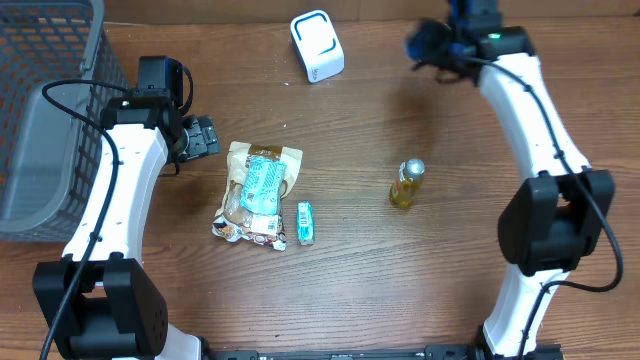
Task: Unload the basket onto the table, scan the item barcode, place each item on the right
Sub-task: 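Move the canister right and set it down on the table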
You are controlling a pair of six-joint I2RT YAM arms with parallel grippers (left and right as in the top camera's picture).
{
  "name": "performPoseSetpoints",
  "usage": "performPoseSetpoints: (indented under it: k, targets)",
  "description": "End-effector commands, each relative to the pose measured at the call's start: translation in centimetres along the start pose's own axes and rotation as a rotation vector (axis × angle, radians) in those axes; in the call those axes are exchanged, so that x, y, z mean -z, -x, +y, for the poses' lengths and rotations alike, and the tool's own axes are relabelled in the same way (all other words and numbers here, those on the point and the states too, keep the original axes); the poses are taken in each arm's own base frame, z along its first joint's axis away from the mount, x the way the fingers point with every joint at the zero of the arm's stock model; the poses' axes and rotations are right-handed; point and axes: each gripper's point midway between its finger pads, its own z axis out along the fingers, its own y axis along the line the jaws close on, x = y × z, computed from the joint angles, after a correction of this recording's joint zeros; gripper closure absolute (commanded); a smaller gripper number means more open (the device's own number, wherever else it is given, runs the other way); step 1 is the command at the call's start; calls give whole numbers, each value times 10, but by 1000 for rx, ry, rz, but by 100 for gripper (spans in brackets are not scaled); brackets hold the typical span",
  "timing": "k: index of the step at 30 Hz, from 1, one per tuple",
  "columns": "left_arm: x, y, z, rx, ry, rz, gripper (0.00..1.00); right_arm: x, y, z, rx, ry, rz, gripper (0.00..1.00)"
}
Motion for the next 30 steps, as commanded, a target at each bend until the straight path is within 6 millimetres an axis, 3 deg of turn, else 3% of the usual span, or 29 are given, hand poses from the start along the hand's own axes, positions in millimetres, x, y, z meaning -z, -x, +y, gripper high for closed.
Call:
performPoseSetpoints:
  k: [1,3,6,12,20,21,22,24,27,30]
  targets:
    - [5,6,-1,-16,-5,-20,0,12,-20,-42,-89,-93,111,96]
    - [5,6,-1,-16,-5,-20,0,19,-46,-81,-130,-210,219,95]
    - [5,6,-1,-16,-5,-20,1,26,-74,-118,-192,-291,335,94]
    - [5,6,-1,-16,-5,-20,0,32,-108,-168,-298,-367,457,90]
    - [5,6,-1,-16,-5,-20,1,25,-130,-217,-396,-418,481,80]
    - [5,6,-1,-16,-5,-20,0,24,-131,-221,-402,-419,480,75]
    - [5,6,-1,-16,-5,-20,0,22,-133,-224,-408,-421,477,63]
    - [5,6,-1,-16,-5,-20,0,21,-135,-227,-414,-422,478,57]
    - [5,6,-1,-16,-5,-20,0,21,-135,-227,-414,-422,477,34]
    - [5,6,-1,-16,-5,-20,0,21,-134,-227,-414,-422,476,21]
